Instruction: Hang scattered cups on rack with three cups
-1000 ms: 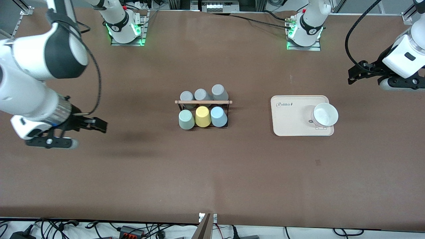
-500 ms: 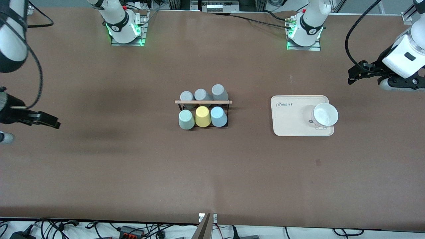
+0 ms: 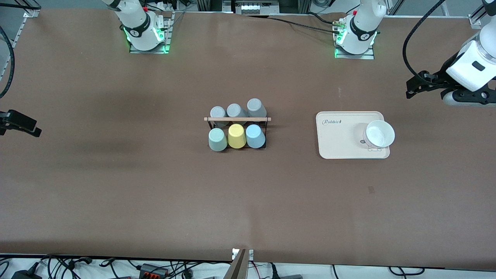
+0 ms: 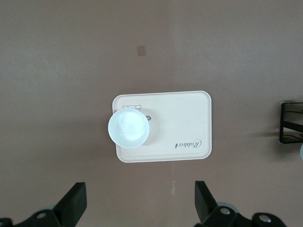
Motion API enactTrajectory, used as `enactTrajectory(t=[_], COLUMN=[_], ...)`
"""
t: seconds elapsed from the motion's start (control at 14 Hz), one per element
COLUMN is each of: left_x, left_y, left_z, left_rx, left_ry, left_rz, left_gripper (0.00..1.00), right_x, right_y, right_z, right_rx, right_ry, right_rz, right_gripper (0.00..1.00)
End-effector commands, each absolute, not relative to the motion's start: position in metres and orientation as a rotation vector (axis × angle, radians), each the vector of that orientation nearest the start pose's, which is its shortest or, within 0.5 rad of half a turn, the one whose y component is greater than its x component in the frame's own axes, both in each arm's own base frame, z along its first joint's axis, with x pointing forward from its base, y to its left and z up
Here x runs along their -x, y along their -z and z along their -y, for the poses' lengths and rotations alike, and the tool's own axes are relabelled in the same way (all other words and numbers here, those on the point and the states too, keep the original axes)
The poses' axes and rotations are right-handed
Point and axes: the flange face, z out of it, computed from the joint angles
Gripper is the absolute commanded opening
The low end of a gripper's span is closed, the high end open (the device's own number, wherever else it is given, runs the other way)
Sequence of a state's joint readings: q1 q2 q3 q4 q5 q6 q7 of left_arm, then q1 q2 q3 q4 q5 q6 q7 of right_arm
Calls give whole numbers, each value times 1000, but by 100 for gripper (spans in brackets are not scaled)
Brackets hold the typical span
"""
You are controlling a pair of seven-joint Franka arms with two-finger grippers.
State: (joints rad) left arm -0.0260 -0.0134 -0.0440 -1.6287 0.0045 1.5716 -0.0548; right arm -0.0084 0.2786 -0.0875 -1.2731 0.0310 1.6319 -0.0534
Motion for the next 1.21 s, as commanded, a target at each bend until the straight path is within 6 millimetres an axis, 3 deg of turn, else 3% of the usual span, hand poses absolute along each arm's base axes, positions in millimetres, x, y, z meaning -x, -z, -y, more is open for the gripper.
enactTrajectory(t=[0.0, 0.29, 0.5, 1.14], left_x=[-546, -546, -546, -546], left_y=[-606, -606, -606, -605], left_z=[37, 37, 37, 36], left_rx=[3138, 3138, 3137, 3137], left_ry=[-67, -67, -70, -74], left_rz=[-46, -46, -46, -46], left_gripper=[100, 100, 100, 100], right_x=[-615, -576, -564, -564], right_y=[-598, -579, -573, -584], right_z=[53, 50, 48, 40], right_rx=[3144, 3164, 3161, 3148], right_ry=[104, 141, 122, 118], right_rz=[-23, -5, -14, -6], right_gripper=[100, 100, 100, 100])
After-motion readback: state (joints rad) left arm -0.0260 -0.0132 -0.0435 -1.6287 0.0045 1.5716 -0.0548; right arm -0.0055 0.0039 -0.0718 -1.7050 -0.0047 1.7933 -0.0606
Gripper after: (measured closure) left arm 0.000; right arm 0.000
